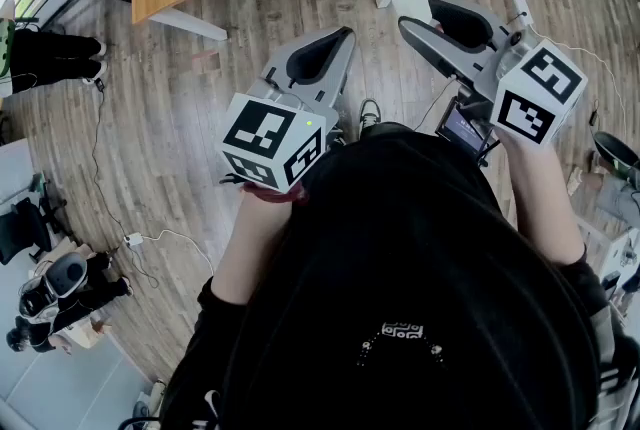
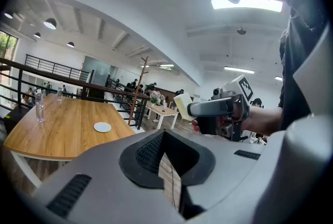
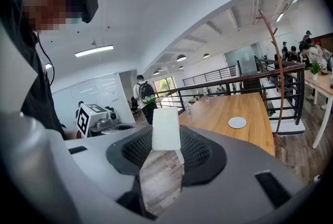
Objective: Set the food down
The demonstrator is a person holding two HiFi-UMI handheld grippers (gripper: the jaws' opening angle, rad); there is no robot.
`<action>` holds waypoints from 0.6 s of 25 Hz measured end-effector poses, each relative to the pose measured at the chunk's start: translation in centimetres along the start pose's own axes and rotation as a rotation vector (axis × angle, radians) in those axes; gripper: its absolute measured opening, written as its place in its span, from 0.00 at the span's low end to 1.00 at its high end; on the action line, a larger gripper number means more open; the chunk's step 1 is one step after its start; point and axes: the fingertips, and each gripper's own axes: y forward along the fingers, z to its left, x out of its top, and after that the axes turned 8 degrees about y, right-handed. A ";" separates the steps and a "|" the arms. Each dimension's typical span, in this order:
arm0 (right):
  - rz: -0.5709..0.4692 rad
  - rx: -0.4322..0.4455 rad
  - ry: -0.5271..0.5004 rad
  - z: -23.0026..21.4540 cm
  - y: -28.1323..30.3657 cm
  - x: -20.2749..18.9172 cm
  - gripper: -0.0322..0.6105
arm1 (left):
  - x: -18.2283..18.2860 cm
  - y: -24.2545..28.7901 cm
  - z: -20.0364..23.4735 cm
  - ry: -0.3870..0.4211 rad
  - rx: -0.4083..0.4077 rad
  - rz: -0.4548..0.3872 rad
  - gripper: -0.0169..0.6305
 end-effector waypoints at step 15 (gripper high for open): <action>-0.012 0.014 0.026 -2.4 -2.1 -0.4 0.32 | 0.6 2.6 -2.1 0.005 -0.038 -0.008 0.02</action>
